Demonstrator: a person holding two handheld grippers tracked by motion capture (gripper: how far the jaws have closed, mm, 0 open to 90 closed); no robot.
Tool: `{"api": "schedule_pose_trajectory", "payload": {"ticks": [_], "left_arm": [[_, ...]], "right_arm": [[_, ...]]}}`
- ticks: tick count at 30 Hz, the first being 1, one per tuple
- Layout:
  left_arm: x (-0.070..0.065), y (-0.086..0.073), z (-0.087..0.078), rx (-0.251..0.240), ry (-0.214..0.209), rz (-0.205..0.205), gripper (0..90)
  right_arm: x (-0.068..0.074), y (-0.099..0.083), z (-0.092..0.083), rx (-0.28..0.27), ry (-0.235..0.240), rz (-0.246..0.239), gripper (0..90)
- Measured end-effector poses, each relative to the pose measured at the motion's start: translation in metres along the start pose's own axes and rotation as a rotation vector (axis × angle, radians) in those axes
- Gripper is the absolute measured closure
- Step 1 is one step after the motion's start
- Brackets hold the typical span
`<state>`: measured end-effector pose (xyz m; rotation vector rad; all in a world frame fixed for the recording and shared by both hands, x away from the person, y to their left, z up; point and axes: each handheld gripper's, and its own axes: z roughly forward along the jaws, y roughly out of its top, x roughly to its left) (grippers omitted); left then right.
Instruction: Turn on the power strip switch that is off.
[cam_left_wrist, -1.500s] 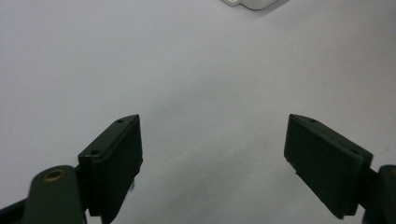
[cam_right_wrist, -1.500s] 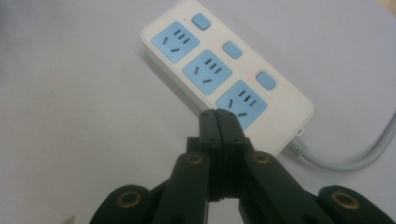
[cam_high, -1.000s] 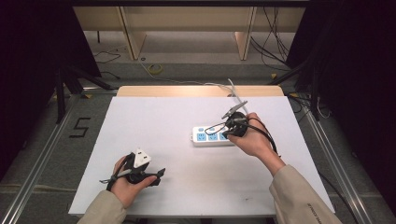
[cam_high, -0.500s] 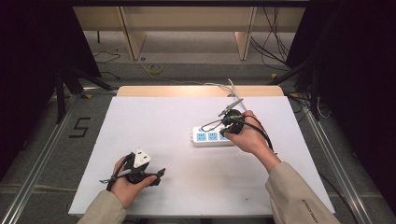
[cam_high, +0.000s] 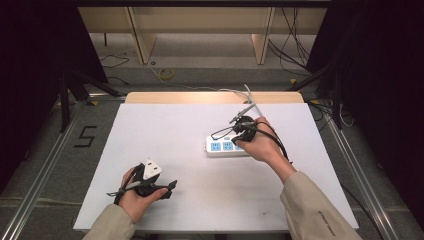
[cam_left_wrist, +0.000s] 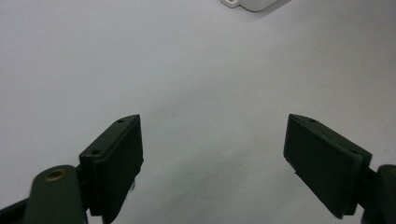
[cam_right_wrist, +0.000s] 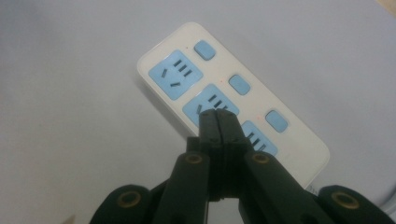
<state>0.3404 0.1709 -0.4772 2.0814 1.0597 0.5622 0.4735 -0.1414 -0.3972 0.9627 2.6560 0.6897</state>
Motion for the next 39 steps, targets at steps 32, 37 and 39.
{"api": "schedule_pose_trajectory", "payload": {"ticks": [32, 37, 39], "left_arm": [[0.0, 0.0, 0.0, -0.001, -0.002, 0.0, 19.7], [0.0, 0.0, 0.0, -0.001, -0.003, 0.0, 19.7], [0.0, 0.0, 0.0, -0.001, -0.003, -0.001, 19.7]], "right_arm": [[0.0, 0.016, 0.017, 0.013, 0.008, 0.01, 90.0], [0.0, 0.018, 0.018, 0.016, 0.008, 0.011, 90.0], [0.0, 0.018, 0.019, 0.015, 0.008, 0.012, 90.0]]}}
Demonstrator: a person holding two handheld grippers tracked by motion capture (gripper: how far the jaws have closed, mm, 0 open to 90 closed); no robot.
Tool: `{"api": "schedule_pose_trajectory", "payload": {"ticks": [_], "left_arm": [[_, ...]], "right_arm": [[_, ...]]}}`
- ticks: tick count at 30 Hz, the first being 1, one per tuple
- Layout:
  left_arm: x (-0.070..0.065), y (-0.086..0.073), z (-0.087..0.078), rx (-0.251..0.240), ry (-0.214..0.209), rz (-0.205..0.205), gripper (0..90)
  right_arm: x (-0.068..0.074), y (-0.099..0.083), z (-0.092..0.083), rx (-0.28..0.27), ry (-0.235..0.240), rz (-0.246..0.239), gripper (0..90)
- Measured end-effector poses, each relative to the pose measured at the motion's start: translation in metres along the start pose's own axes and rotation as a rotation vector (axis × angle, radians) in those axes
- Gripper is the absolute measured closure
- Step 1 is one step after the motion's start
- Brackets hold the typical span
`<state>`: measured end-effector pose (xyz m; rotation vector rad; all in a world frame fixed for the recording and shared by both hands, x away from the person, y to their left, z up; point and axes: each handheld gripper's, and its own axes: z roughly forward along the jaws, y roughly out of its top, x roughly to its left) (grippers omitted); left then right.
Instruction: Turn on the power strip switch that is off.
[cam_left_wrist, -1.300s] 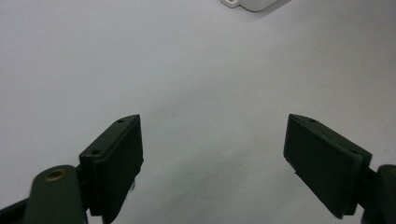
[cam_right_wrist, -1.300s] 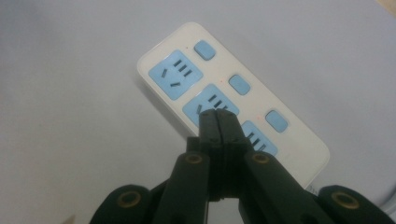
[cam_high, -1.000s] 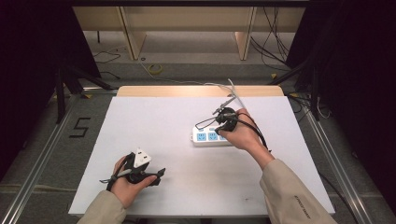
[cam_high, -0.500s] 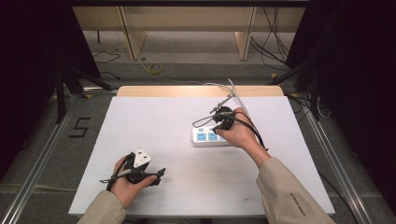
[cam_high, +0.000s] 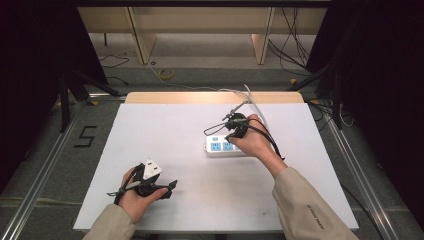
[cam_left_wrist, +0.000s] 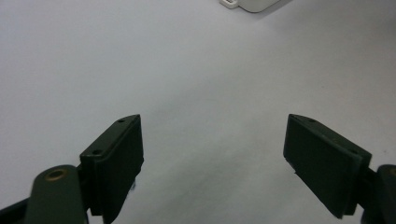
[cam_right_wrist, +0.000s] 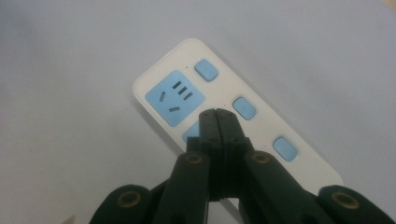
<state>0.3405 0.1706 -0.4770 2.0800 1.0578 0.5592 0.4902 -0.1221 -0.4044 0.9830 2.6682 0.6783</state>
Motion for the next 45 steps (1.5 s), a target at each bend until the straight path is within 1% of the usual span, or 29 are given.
{"api": "schedule_pose_trajectory", "payload": {"ticks": [7, 8, 12, 16, 17, 19, 20, 22, 28, 45], "left_arm": [[0.0, 0.0, 0.0, 0.0, 0.001, 0.0, 19.7], [0.0, 0.0, 0.0, -0.001, 0.0, 0.0, 19.7], [0.0, 0.0, 0.0, 0.0, 0.0, 0.0, 19.7], [0.0, 0.0, 0.0, 0.0, -0.002, -0.001, 19.7], [0.0, 0.0, 0.0, 0.0, -0.001, 0.001, 19.7], [0.0, 0.0, 0.0, 0.0, 0.0, 0.001, 19.7], [0.0, 0.0, 0.0, 0.0, -0.001, 0.001, 19.7], [0.0, 0.0, 0.0, -0.001, -0.002, -0.002, 19.7], [0.0, 0.0, 0.0, -0.002, 0.0, -0.001, 19.8], [0.0, 0.0, 0.0, -0.003, -0.002, -0.002, 19.8]], "right_arm": [[0.0, 0.002, 0.003, 0.006, 0.004, 0.002, 90.0], [0.0, 0.002, 0.004, 0.009, -0.002, 0.003, 90.0], [-0.001, 0.004, 0.005, 0.007, -0.002, -0.005, 90.0], [-0.001, 0.007, 0.006, 0.016, -0.003, 0.004, 90.0], [-0.002, 0.007, 0.006, 0.013, 0.003, -0.003, 90.0], [-0.001, 0.009, 0.006, 0.017, -0.001, 0.007, 90.0], [-0.001, 0.009, 0.007, 0.014, -0.003, 0.002, 90.0], [-0.001, 0.011, 0.007, 0.014, 0.0, 0.008, 90.0], [-0.001, 0.014, 0.01, 0.021, -0.003, 0.0, 90.0], [-0.002, 0.018, 0.017, 0.027, -0.003, 0.007, 90.0]]}}
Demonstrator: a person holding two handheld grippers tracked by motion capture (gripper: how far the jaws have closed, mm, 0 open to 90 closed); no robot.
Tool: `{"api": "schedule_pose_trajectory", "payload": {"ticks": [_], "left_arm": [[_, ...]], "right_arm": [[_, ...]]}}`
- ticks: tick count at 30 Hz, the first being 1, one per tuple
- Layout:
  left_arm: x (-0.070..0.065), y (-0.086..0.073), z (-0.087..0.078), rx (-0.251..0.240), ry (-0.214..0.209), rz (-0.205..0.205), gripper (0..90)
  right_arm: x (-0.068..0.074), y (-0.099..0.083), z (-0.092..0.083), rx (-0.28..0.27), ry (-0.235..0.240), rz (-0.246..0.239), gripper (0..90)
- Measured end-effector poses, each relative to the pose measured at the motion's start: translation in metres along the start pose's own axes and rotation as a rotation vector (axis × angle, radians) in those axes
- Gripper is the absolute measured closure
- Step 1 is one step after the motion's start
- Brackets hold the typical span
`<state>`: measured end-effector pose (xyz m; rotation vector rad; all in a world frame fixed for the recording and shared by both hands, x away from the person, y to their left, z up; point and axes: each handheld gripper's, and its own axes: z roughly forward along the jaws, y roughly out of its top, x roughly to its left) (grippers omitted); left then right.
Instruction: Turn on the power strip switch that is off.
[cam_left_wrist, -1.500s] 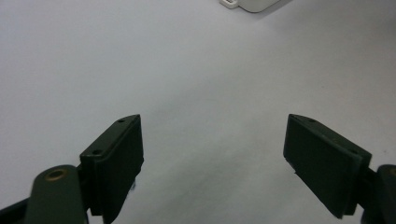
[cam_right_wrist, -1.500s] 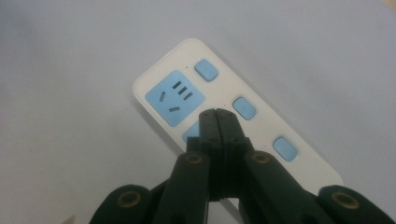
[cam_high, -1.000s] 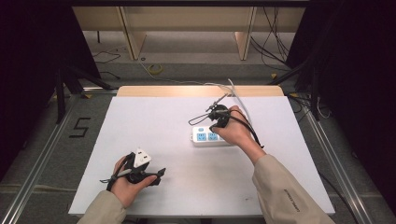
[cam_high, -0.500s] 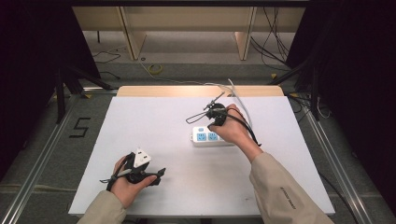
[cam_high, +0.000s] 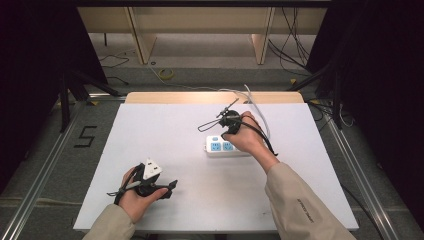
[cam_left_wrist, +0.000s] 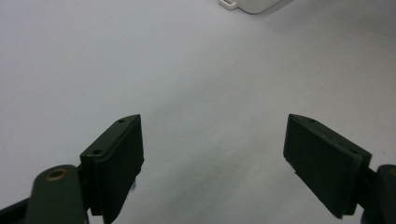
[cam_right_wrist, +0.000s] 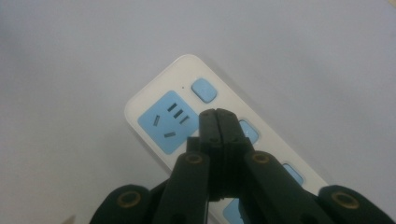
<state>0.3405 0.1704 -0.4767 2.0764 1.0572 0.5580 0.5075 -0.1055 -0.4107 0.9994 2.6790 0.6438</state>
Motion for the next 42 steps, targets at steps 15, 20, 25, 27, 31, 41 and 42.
{"api": "schedule_pose_trajectory", "payload": {"ticks": [15, 20, 25, 27, 31, 41, 42], "left_arm": [[0.0, 0.0, 0.0, 0.0, -0.002, 0.0, 19.8], [0.0, 0.0, 0.0, -0.003, -0.002, -0.001, 19.9], [0.0, 0.0, 0.0, -0.002, -0.001, 0.0, 20.0], [0.0, 0.0, 0.0, -0.002, -0.001, 0.001, 19.9], [0.0, 0.0, 0.0, -0.001, -0.003, 0.0, 19.9], [0.0, 0.0, 0.0, 0.0, -0.004, 0.001, 19.9], [0.0, 0.0, 0.0, 0.0, -0.003, 0.002, 19.9]], "right_arm": [[-0.001, 0.006, 0.006, 0.005, 0.004, 0.007, 90.0], [-0.002, 0.007, 0.008, 0.004, 0.006, 0.007, 90.0], [-0.002, 0.008, 0.011, 0.005, 0.004, 0.01, 90.0], [-0.001, 0.008, 0.012, 0.007, 0.005, 0.014, 90.0], [0.0, 0.009, 0.015, 0.01, -0.001, 0.011, 90.0], [0.001, 0.012, 0.02, 0.014, 0.0, 0.006, 90.0], [0.001, 0.012, 0.021, 0.012, 0.001, 0.005, 90.0]]}}
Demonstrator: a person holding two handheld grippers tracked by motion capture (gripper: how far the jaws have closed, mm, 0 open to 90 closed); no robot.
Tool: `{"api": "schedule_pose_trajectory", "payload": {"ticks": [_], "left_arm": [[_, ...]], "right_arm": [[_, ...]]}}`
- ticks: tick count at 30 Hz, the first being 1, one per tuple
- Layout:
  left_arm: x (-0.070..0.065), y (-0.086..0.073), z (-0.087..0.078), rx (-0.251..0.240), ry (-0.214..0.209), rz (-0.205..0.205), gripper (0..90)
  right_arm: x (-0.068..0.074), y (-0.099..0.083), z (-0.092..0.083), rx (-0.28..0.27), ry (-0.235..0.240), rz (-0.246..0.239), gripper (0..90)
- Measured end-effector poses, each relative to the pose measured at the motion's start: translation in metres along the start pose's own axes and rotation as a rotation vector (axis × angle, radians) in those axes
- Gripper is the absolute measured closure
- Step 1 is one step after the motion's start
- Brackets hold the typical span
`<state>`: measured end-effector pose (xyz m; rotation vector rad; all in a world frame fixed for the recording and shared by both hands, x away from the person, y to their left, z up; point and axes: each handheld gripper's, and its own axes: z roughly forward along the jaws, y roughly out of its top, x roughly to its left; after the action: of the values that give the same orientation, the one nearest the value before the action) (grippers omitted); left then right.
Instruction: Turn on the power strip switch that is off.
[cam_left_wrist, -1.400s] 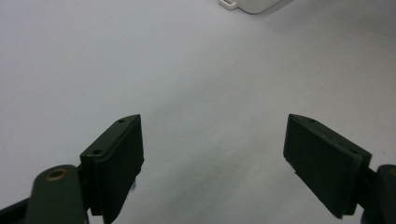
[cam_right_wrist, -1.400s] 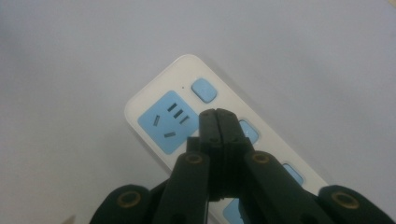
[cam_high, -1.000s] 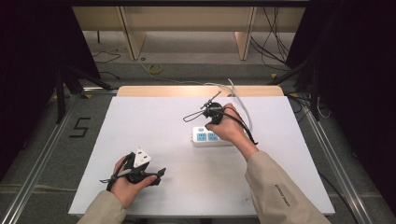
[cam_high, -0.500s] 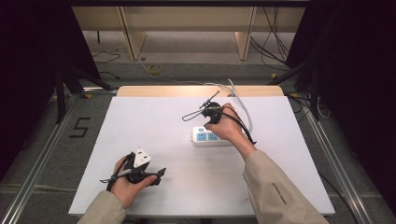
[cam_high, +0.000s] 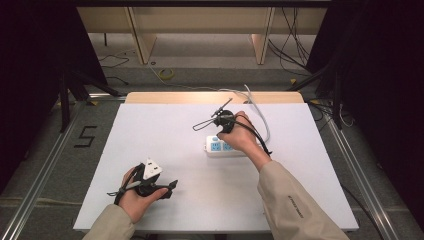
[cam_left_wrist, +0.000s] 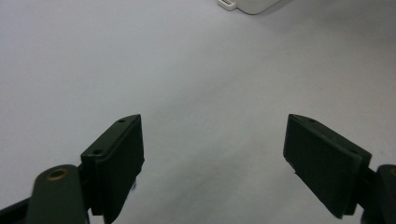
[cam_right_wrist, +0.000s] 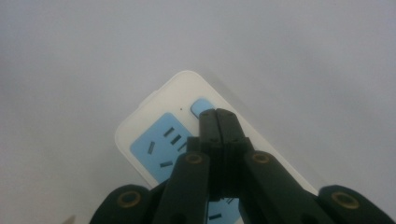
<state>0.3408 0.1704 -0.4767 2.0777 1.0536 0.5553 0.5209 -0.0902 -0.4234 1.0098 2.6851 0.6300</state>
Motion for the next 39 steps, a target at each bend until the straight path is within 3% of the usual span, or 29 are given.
{"api": "schedule_pose_trajectory", "payload": {"ticks": [39], "left_arm": [[0.0, 0.0, 0.0, -0.006, -0.003, 0.0, 19.8]], "right_arm": [[0.001, 0.014, 0.009, -0.003, 0.001, 0.004, 90.0]]}}
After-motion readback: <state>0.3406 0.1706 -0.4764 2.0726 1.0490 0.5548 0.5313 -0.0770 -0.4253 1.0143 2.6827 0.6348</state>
